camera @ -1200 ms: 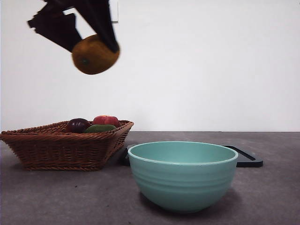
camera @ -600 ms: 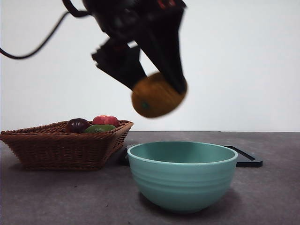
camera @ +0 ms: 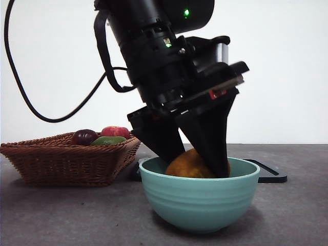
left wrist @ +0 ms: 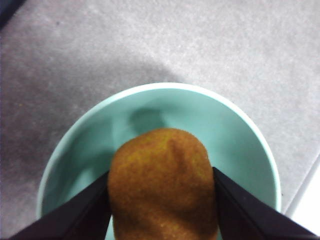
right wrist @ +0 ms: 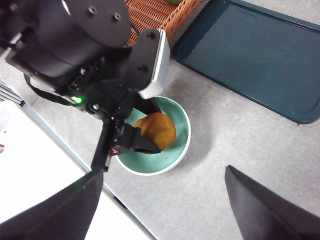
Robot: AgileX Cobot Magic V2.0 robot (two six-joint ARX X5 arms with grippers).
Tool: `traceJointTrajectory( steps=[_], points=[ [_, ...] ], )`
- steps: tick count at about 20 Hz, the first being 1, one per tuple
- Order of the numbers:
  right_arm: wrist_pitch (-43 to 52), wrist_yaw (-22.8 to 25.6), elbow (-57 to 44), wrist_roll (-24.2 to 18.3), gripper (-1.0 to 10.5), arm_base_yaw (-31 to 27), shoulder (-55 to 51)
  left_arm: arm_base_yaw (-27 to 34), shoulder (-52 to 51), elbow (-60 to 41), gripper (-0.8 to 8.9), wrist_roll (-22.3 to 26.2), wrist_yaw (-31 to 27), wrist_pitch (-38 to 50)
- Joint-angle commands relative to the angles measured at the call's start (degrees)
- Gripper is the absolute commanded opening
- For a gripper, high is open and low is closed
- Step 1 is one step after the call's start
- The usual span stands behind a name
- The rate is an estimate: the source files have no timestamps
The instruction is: Pick up the wifruite, put it on the bowl, pick up the plate, put it on desk
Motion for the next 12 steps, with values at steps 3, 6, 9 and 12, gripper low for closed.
traceJointTrajectory(
  steps=[3, 6, 9, 12],
  points=[
    [0.57, 0.15, 1.11, 0.39, 3.9, 0.35, 0.42, -0.92, 2.01, 1.14, 2.48, 1.01, -0.13, 0.96],
    [0.57, 1.25, 1.11, 0.39, 3.9, 0.35, 0.42, -0.96, 2.01, 1.14, 3.51, 0.98, -0.13, 0.94],
    [0.55, 1.4, 1.11, 0.39, 3.9, 0.35, 0.42, -1.11, 2.01, 1.14, 3.51, 0.87, -0.11, 0.94],
    [0.55, 1.4, 1.11, 0.39, 3.9, 0.35, 0.42, -1.16, 1.46, 1.16, 3.51, 0.5, -0.09, 0.66]
  ],
)
